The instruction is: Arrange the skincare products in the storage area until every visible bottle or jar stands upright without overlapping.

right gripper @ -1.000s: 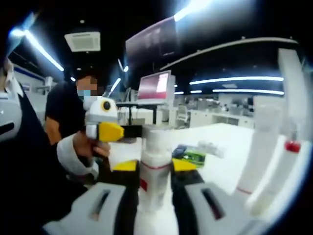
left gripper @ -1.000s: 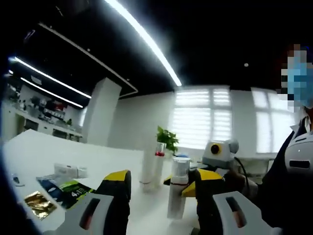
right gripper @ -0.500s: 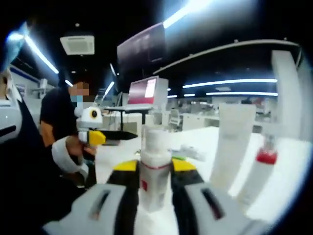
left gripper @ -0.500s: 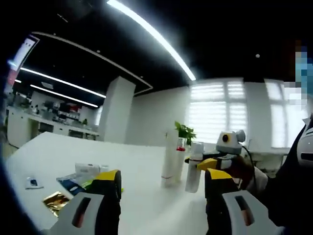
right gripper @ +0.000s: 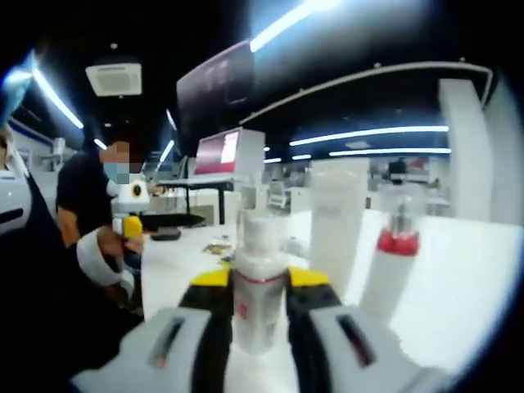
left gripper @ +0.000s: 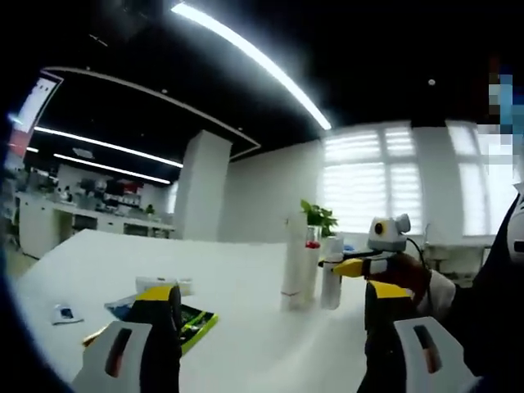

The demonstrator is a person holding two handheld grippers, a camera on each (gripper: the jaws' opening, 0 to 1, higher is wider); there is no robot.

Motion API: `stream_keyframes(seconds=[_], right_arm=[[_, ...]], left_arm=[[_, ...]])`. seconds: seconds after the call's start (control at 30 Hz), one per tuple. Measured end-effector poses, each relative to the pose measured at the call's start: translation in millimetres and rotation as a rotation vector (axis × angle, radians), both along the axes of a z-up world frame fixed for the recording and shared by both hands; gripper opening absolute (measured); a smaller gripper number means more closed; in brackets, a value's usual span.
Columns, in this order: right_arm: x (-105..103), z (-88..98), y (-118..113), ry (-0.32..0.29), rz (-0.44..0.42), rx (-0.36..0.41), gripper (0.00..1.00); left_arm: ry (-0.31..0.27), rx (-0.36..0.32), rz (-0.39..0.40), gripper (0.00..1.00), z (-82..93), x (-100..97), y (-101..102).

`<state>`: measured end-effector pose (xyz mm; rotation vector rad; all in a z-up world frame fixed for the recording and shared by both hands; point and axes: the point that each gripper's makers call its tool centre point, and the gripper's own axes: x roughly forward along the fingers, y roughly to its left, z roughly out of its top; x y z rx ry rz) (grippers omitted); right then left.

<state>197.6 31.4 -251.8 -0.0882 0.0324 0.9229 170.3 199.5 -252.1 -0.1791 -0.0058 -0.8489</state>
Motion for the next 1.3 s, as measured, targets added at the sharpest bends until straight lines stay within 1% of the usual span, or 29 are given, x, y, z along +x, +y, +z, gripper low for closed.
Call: stream_keyframes(seconds=[0.13, 0.3, 0.43, 0.53, 0.73, 0.87, 0.93, 1.1, 1.2, 1.3], right_arm=[[4, -1.6, -9, 0.000, -0.022, -0.007, 0.23], [7, -2.5, -15, -0.004, -0.032, -0.012, 0.23], [10, -5.6, -21, -0.022, -0.045, -0.032, 0.23], [11, -9.6, -25, -0.021, -0.052, -0.043, 0.23], [15, -12.1, -35, -0.002, -0.067, -0.017, 0.23], [19, -11.7, -45, 0.008, -0.076, 0.009, 0.23], [20, -12.6, -48, 0.010, -0.079, 0.010, 0.23], [23, -15.2, -55, 0.013, -0.069, 0.026, 0.23], [25, -20.2, -59, 0.017, -0.066, -0.002, 0.23], [25, -19.9, -60, 0.016, -0.045, 0.002, 0.23]], left_arm=[[0.007, 0.001, 0.007, 0.97, -2.0, 1.7, 2], [-0.015, -0.003, 0.011, 0.99, 3.4, 0.8, 3], [-0.011, 0.013, 0.023, 0.99, 1.3, 2.7, 4], [-0.002, 0.015, 0.020, 0.99, -1.0, 3.2, 4], [0.014, 0.018, 0.014, 0.99, -4.8, 3.7, 2], [0.004, -0.017, 0.002, 0.99, -0.3, 1.9, 1], [0.009, -0.031, -0.004, 0.99, 0.2, 1.6, 1], [0.015, -0.030, -0.001, 0.99, -2.0, 2.9, 2], [0.020, -0.037, -0.007, 0.99, -2.6, 3.0, 1], [0.023, -0.034, -0.006, 0.99, -5.1, 4.0, 0]])
